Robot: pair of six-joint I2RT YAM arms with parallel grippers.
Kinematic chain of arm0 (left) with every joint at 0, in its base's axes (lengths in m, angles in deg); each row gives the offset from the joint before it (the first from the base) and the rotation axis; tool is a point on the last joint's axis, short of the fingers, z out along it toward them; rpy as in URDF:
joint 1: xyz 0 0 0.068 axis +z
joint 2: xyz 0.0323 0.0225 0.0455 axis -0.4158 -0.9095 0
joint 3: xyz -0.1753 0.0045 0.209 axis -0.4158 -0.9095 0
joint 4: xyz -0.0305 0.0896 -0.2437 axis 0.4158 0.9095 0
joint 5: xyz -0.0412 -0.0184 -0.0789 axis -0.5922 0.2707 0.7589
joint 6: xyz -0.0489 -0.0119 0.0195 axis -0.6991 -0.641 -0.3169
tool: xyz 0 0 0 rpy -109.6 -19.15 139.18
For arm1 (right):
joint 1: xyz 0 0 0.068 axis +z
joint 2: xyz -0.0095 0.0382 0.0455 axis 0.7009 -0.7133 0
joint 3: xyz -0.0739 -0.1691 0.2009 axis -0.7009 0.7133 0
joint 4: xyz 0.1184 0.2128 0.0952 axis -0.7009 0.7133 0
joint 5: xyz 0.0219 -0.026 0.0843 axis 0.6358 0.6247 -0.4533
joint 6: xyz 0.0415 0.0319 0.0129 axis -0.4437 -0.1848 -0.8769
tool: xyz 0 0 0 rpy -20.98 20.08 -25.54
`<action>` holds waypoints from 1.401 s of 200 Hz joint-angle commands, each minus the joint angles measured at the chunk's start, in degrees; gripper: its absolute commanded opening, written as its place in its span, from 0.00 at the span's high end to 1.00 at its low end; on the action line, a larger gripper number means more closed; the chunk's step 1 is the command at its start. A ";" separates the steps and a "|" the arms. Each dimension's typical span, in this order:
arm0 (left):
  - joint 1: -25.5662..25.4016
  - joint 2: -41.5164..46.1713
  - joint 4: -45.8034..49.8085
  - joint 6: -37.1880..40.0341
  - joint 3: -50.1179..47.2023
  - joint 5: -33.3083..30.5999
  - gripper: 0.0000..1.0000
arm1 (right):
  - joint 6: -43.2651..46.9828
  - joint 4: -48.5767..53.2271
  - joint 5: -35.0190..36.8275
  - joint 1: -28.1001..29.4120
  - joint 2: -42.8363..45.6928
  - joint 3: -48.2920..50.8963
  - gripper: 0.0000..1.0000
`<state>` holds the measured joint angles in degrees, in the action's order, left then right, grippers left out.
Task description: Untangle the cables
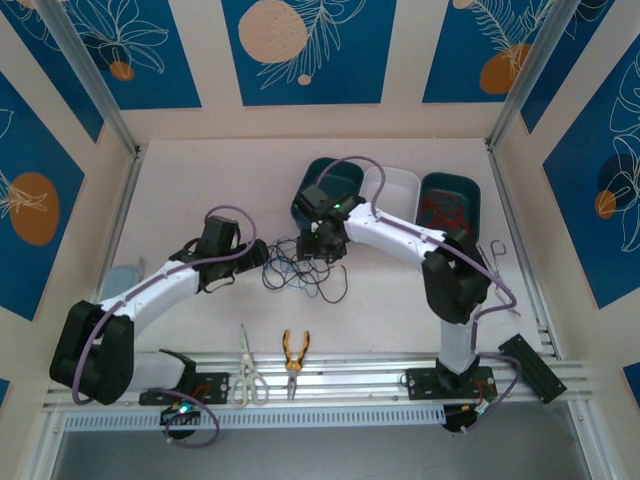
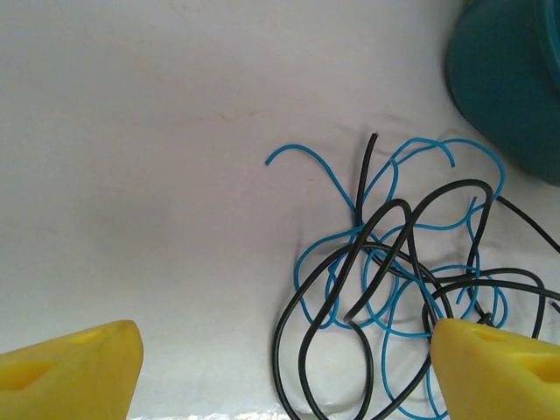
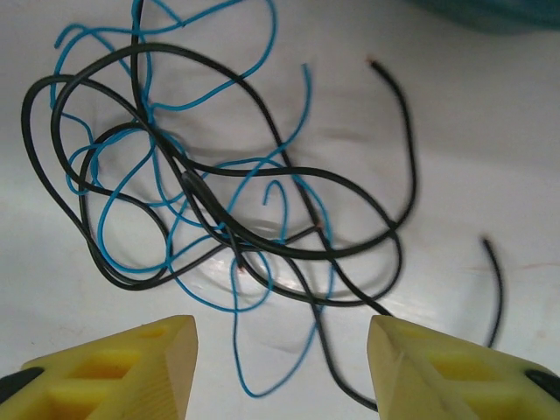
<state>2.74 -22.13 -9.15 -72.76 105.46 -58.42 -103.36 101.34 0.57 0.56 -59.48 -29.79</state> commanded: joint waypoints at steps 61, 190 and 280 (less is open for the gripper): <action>0.42 -6.51 -7.99 -2.14 0.69 4.90 0.20 | -1.56 -0.56 -2.12 0.51 -6.97 -2.51 0.54; -0.59 -13.59 -11.88 -2.05 2.02 7.50 0.46 | 0.77 0.86 -0.10 1.41 -13.75 -10.16 0.97; -0.59 -12.28 -10.34 -2.06 1.58 5.01 0.83 | 7.44 0.68 0.61 5.74 3.93 -5.33 1.00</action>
<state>2.37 -35.27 -20.03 -74.84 106.38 -52.22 -99.55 102.39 1.67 5.06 -64.00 -36.54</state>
